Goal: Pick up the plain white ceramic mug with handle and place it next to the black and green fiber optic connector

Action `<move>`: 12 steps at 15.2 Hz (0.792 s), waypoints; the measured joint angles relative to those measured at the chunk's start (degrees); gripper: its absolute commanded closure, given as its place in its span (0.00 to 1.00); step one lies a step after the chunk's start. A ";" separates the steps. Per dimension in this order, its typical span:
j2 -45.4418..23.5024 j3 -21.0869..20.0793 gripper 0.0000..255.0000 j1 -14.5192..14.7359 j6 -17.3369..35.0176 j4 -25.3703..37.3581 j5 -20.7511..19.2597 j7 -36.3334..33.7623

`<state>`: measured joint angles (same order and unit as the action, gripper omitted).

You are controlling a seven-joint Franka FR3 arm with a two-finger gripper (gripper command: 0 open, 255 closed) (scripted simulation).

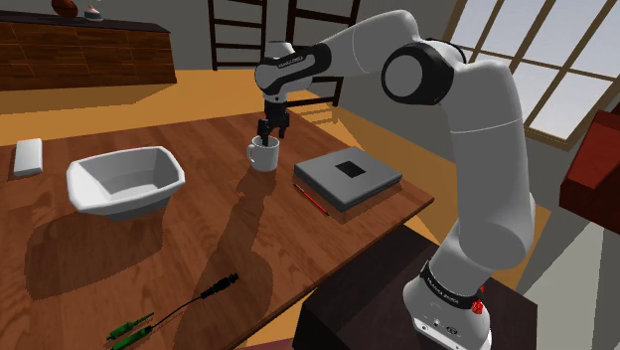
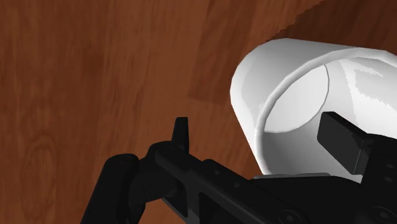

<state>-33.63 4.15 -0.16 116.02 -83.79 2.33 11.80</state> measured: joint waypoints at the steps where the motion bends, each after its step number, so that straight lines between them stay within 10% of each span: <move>1: -0.17 -0.01 0.00 0.02 0.27 -0.10 0.01 -0.03; 7: -0.28 -0.02 0.00 0.01 0.60 -0.30 0.02 -0.01; 8: -0.28 -0.02 1.00 0.01 0.60 -0.30 0.02 -0.01; 12: -0.28 -0.02 1.00 0.01 0.60 -0.30 0.02 -0.01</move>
<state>-33.91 4.13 -0.15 116.62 -84.09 2.35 11.79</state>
